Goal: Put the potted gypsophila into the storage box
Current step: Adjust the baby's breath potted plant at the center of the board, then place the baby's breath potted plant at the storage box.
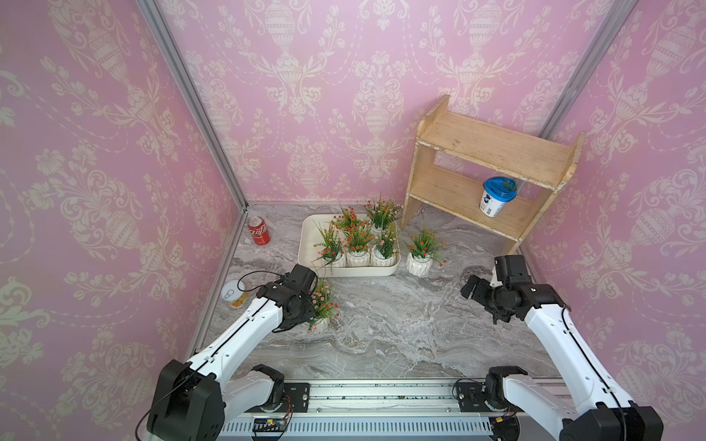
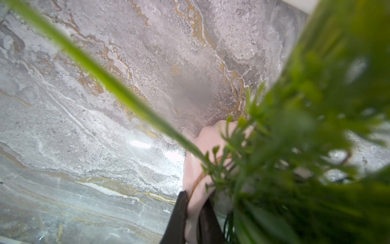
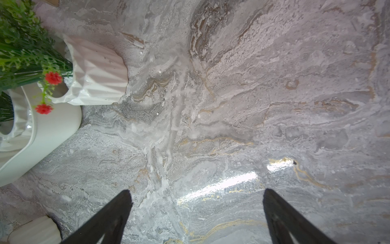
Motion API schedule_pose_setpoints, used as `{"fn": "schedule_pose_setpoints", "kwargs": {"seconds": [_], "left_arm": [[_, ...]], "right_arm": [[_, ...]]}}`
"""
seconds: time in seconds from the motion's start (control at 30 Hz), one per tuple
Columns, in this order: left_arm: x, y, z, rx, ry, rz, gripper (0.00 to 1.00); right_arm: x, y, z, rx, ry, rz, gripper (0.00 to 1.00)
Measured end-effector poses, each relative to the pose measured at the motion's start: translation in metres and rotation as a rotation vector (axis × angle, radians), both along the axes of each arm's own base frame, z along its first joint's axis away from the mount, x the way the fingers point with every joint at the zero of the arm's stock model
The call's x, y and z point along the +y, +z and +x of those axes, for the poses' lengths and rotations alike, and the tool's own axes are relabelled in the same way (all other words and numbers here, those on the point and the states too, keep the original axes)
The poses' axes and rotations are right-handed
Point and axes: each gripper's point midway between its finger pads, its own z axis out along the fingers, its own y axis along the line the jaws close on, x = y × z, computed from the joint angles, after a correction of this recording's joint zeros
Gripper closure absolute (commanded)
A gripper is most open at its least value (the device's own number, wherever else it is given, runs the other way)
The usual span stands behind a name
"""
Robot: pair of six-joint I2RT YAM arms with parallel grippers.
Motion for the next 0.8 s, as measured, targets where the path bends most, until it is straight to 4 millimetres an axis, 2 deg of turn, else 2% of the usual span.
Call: {"fn": "schedule_pose_setpoints", "kwargs": {"seconds": [0.13,0.33,0.53,0.63,0.8], "left_arm": [[0.007,0.016,0.003,-0.001,0.0,0.01,1.0],[0.024,0.053,0.022,-0.071,0.011,0.018,1.0],[0.049,0.088,0.04,-0.126,0.038,0.043,1.0],[0.059,0.108,0.057,-0.152,0.047,0.058,1.0],[0.071,0.137,0.099,-0.208,0.051,0.076,1.0]], "right_arm": [[0.0,0.0,0.0,0.0,0.0,0.0,0.0],[0.0,0.0,0.0,0.0,0.0,0.0,0.0],[0.0,-0.004,-0.002,0.008,0.0,0.0,0.0],[0.0,-0.004,-0.001,0.008,0.0,-0.001,0.0],[0.0,-0.004,-0.001,0.01,0.0,-0.001,0.0]]}}
